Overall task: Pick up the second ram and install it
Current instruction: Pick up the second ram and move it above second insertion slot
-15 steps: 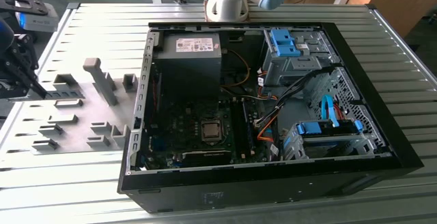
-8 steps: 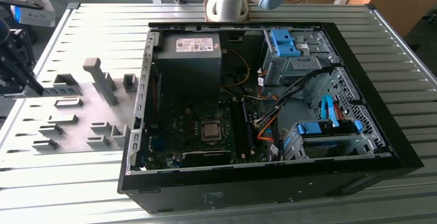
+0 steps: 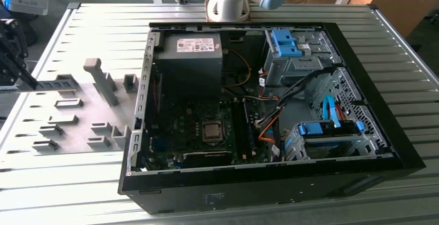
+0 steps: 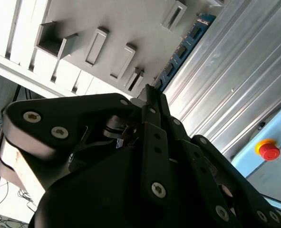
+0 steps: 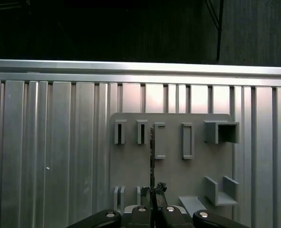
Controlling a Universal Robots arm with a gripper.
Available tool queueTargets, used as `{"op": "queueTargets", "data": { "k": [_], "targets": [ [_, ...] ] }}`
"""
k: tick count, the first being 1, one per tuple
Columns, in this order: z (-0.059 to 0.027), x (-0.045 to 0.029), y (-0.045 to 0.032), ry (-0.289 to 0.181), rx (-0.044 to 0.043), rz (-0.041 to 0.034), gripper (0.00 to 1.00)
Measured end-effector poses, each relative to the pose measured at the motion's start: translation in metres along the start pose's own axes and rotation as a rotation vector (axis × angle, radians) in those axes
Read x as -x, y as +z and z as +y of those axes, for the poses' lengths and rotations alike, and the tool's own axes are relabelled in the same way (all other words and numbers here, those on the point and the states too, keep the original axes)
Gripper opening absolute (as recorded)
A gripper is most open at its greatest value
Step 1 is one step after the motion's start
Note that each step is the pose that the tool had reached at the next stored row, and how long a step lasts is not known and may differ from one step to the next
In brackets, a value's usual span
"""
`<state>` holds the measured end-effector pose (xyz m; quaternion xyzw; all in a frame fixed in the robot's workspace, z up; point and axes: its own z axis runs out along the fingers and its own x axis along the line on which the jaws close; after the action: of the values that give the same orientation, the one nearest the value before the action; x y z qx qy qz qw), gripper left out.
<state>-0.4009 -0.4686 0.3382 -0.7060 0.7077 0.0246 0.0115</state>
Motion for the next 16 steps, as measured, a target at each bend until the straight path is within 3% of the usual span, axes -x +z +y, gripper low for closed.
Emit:
{"op": "queueTargets", "data": {
  "k": [16],
  "targets": [
    [0.0004,0.0011,-0.0210,0.000,0.0000,0.0000,0.14]
  ]
}}
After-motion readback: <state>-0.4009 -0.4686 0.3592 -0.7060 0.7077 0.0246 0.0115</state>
